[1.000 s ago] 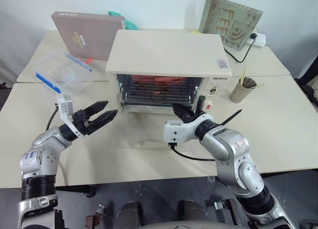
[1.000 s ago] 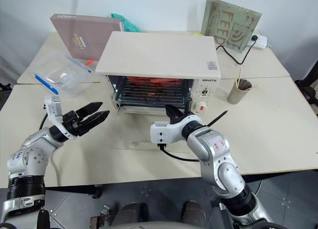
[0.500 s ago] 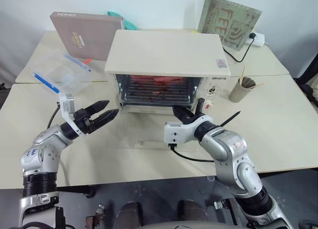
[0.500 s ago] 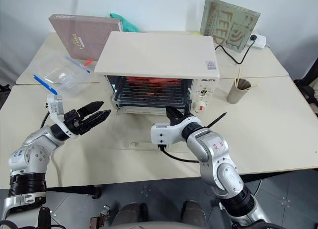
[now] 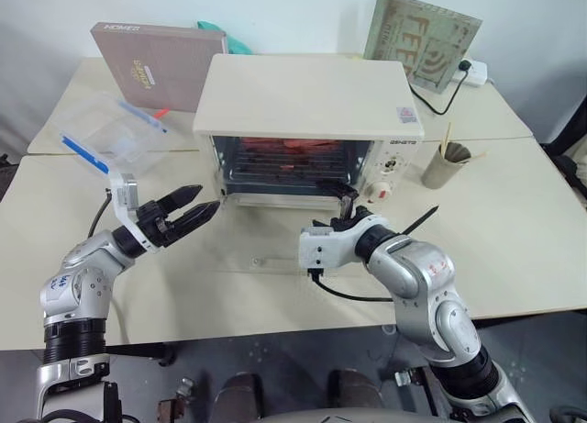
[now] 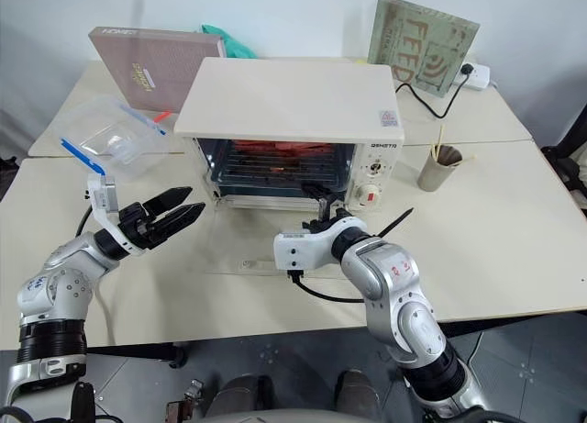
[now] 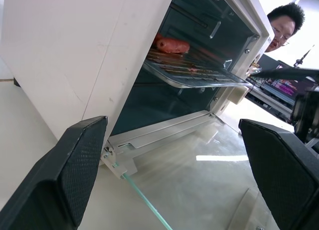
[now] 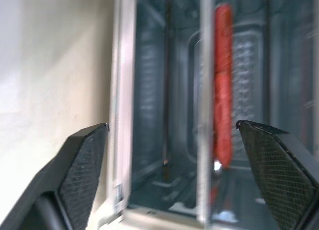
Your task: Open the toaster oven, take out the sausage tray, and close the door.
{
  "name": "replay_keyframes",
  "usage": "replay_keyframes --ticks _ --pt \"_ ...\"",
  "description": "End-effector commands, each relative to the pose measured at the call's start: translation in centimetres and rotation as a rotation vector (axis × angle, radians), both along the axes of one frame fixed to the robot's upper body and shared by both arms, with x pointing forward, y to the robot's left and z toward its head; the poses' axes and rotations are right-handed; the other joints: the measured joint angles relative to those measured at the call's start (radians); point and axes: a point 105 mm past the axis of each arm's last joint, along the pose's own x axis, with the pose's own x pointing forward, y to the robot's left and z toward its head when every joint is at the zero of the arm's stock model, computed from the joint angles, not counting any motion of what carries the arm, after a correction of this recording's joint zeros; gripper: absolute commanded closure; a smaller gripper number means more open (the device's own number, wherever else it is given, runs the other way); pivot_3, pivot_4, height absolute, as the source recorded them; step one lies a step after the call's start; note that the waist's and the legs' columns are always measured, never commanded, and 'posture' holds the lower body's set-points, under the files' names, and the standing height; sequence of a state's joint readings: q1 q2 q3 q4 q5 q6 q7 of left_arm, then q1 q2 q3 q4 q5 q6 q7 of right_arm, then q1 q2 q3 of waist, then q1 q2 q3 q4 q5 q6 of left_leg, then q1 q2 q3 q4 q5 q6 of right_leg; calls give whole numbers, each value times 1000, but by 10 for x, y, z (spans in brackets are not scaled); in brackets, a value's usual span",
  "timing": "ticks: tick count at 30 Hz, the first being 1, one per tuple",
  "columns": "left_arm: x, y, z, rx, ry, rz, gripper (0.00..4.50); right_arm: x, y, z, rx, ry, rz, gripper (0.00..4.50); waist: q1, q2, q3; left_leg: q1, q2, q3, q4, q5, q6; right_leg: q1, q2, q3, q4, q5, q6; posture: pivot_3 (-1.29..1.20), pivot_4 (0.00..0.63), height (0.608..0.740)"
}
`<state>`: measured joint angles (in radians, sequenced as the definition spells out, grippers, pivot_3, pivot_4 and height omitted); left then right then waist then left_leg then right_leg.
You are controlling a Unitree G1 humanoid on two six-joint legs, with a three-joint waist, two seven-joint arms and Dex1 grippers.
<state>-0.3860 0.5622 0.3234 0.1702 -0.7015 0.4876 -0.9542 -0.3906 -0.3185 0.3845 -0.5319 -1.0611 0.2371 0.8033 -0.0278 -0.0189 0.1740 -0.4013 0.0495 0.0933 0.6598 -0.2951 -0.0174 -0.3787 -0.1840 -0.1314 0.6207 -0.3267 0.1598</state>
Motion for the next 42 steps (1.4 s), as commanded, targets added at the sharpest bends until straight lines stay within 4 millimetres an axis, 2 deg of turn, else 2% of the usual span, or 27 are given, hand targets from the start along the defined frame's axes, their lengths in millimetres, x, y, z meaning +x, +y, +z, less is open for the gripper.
replay_keyframes --ticks 1,6,10,18,25,29,38,39,42 --pt "0 -2 8 3 -43 -6 0 -3 0 13 30 -39 7 183 0 0 0 0 0 0 0 0 0 0 0 0 0 0 0 0 150 740" --pt "1 -2 8 2 -44 -4 0 4 0 17 23 -54 -2 183 0 0 0 0 0 0 1 0 0 0 0 0 0 0 0 0 150 740" --pt "0 -3 8 -4 -47 -9 0 26 2 30 48 -88 -69 183 -2 0 0 0 0 0 1 0 0 0 0 0 1 0 0 0 150 740" --pt "-2 -2 9 -12 -52 -10 0 49 10 29 26 -72 -134 183 -2 0 0 0 0 0 1 0 0 0 0 0 1 0 0 0 150 740" --pt "-4 -1 7 -13 -54 4 0 52 19 28 7 -58 -153 183 -3 0 0 0 0 0 1 0 0 0 0 0 1 0 0 0 150 740" --pt "-4 0 7 -13 -55 10 0 50 22 28 4 -54 -155 1073 -3 0 0 0 0 0 1 0 0 0 0 0 1 0 0 0 150 740" --pt "-6 0 7 -14 -57 16 0 43 24 24 4 -49 -158 4239 -3 0 0 0 0 0 1 0 0 0 0 0 1 0 0 0 150 740" --pt "-6 0 7 -14 -57 16 0 42 24 24 7 -50 -160 4461 -3 0 0 0 0 0 1 0 0 0 0 0 1 0 0 0 150 740" --pt "-7 0 7 -15 -56 16 0 40 23 24 12 -53 -162 4484 -3 0 0 -1 0 0 1 0 0 0 0 0 1 0 0 0 150 740"
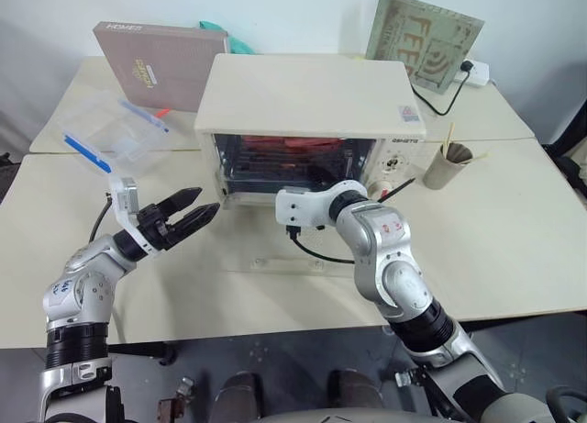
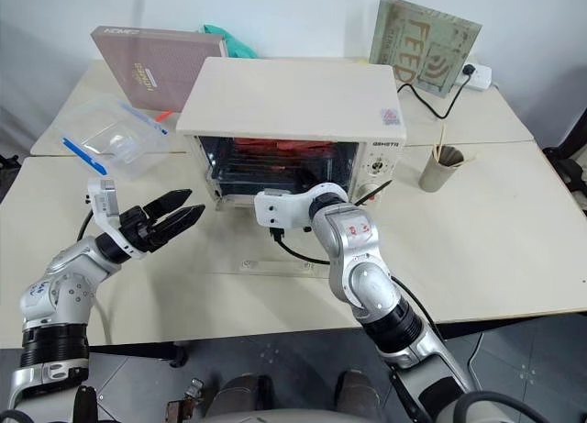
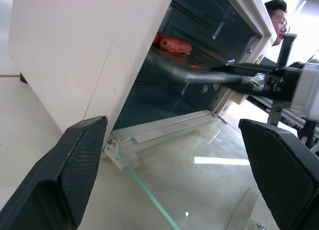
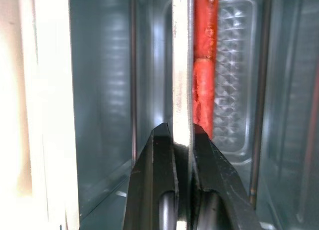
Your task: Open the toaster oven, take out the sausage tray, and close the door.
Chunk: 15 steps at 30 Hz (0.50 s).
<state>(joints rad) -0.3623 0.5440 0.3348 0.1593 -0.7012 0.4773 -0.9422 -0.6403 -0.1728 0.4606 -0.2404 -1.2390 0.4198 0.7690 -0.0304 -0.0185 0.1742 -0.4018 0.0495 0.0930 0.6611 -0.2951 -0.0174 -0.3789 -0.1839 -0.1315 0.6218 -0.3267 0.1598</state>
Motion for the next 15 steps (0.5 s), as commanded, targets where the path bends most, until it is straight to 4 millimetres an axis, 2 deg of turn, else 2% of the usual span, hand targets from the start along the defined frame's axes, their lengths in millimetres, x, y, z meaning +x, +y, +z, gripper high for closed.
replay_keyframes --ticks 1,15 --pt "-5 -1 11 -1 -59 -4 0 -8 2 6 14 -22 14 4484 0 0 0 0 0 0 0 0 0 0 0 0 0 0 0 0 150 740" --pt "1 1 12 9 -46 -6 0 -22 -5 15 35 -69 59 4484 1 0 0 -2 0 0 -2 0 0 -3 0 0 0 0 0 0 150 740"
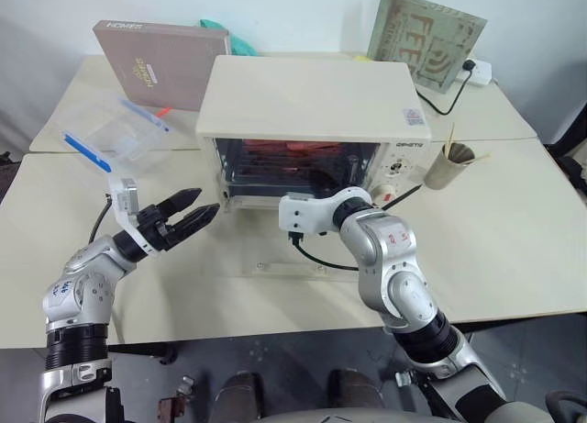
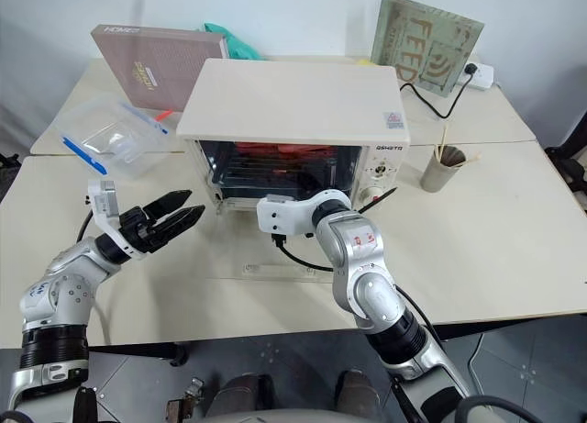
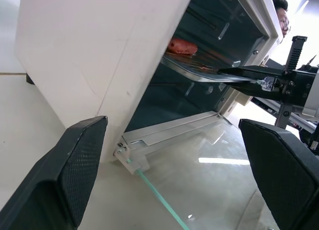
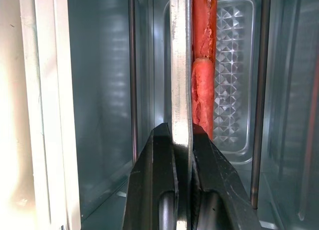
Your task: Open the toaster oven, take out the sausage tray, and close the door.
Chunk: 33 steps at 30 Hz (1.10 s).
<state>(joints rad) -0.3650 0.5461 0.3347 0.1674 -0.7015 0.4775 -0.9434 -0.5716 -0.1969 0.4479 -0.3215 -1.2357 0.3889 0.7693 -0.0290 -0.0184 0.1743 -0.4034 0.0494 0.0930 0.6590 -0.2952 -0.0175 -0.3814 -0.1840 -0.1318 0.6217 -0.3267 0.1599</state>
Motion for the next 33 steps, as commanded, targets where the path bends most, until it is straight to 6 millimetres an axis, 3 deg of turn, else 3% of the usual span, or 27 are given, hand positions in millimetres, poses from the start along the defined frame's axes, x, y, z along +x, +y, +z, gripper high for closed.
replay_keyframes --ticks 1,14,20,33 --pt "1 0 12 10 -49 -8 0 -12 3 18 36 -60 45 4484 0 0 0 0 0 0 0 0 0 0 0 0 0 0 0 0 150 740" --pt "2 -2 12 12 -40 -8 0 -6 3 -8 9 -89 69 4484 -1 0 0 0 0 0 0 0 0 0 0 0 0 0 0 0 150 740" --pt "1 -2 11 12 -38 -6 0 -3 3 -11 24 -93 65 4484 -2 0 0 0 0 0 1 0 0 0 0 0 0 0 0 0 150 740" --pt "-2 2 12 13 -34 -7 0 -18 -1 -9 27 -88 75 4484 -1 0 0 0 0 0 1 0 0 0 0 0 0 0 0 0 150 740"
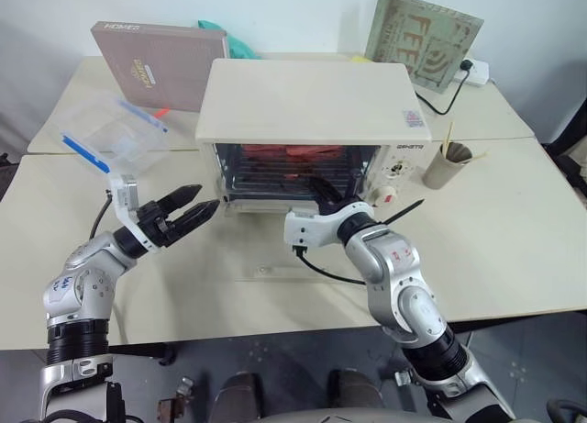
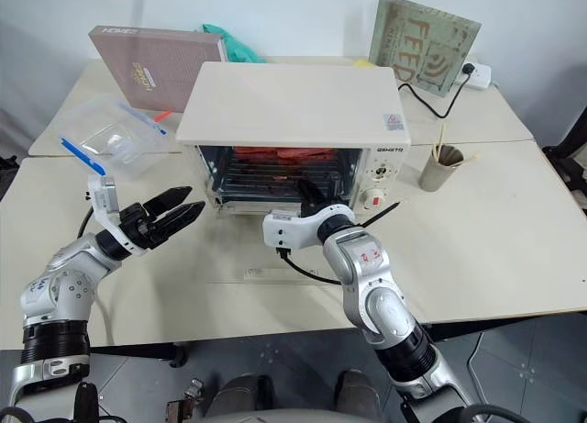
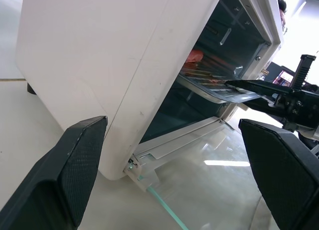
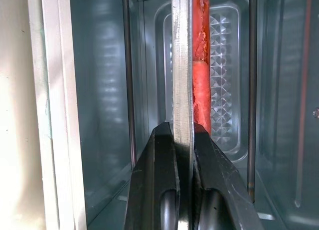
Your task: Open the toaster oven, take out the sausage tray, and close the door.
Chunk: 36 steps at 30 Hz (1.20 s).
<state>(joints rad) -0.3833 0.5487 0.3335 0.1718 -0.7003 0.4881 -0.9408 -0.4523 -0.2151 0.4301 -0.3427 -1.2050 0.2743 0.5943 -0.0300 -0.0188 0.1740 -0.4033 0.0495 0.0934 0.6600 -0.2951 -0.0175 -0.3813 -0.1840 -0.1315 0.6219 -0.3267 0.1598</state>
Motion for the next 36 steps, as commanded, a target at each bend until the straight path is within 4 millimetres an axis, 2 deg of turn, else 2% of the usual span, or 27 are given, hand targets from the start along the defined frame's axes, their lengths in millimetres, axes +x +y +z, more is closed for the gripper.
replay_keyframes --ticks 1,20,36 --pt "-5 4 9 13 -30 -4 0 -9 2 5 -2 -3 26 4484 0 0 0 0 0 0 0 0 0 0 0 0 0 0 0 0 150 740" --pt "-3 3 11 7 10 -36 0 -30 2 7 15 9 30 4484 3 0 0 0 0 0 0 0 0 0 0 0 0 0 0 0 150 740" --pt "8 0 19 15 25 -74 0 -21 3 7 -34 -68 24 4484 0 0 0 0 0 0 0 0 0 0 0 0 0 0 0 0 150 740"
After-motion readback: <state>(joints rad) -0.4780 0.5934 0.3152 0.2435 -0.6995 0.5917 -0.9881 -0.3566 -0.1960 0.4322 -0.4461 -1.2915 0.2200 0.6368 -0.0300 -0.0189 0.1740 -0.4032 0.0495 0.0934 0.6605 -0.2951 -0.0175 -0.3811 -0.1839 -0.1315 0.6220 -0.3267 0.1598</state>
